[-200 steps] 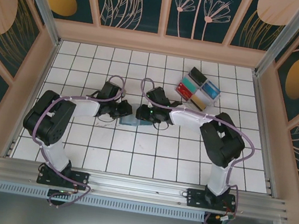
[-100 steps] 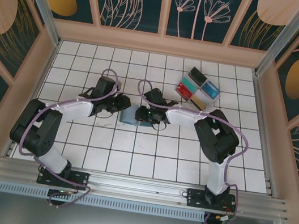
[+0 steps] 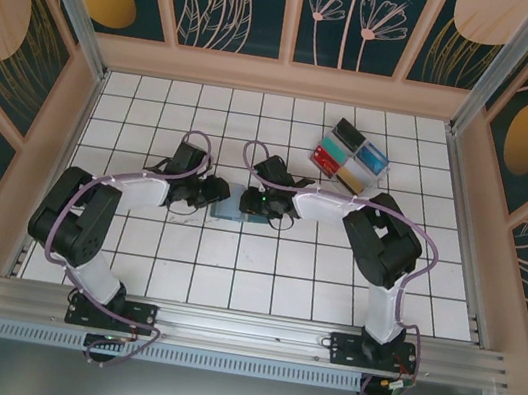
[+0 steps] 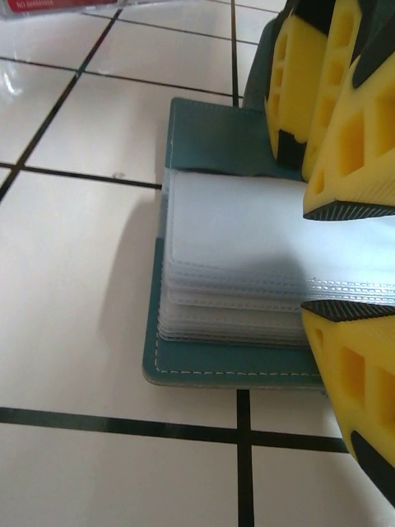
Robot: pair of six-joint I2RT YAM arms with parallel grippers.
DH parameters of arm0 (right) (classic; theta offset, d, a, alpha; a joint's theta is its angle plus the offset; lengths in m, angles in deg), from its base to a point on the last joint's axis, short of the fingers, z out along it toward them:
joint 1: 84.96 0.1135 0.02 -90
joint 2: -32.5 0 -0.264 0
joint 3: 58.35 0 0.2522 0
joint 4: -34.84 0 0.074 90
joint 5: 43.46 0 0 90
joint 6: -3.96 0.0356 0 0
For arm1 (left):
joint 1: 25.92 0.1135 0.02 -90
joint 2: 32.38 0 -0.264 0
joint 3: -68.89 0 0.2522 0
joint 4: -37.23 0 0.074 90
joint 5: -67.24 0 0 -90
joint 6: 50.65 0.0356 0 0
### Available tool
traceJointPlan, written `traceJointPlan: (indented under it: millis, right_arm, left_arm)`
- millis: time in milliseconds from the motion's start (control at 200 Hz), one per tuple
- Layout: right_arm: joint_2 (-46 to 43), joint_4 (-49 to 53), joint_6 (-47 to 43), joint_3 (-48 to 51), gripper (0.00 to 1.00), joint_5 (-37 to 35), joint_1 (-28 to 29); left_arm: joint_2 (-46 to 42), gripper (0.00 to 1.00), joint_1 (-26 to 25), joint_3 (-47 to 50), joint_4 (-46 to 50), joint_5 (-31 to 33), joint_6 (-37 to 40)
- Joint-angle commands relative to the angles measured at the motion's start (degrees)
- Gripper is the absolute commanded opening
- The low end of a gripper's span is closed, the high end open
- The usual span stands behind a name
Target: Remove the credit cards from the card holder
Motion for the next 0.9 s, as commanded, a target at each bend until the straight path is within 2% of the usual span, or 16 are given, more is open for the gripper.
traceJointPlan:
  millis: [0, 145, 551, 766, 896]
  right_arm:
    - [2.52, 2.28, -0.10, 0.15, 0.37, -1.10, 0.29]
    - [2.61, 2.24, -0.36, 0.01, 0.37, -0.91, 0.29]
    - [1.29, 1.18, -0.24, 0.40, 0.35, 0.10, -0.04]
    - [-4.28, -3.79, 1.16, 3.94, 0.34, 2.36, -1.44]
    - [-9.97, -6.81, 2.10, 7.38, 0.34, 1.20, -2.33]
  left_arm:
    - [1.52, 0.34, 0.19, -0.32, 1.13, -1.58, 0.38]
    - [2.06, 0.30, 0.16, -0.22, -0.61, -4.23, 0.51]
    - [0.63, 0.28, 0.20, 0.74, -5.28, -10.79, 0.65]
    - [1.04, 0.29, 0.15, 1.62, -9.04, -13.46, -0.79]
    - [0.99, 0.31, 0.00, 1.80, -12.22, -15.48, -2.32]
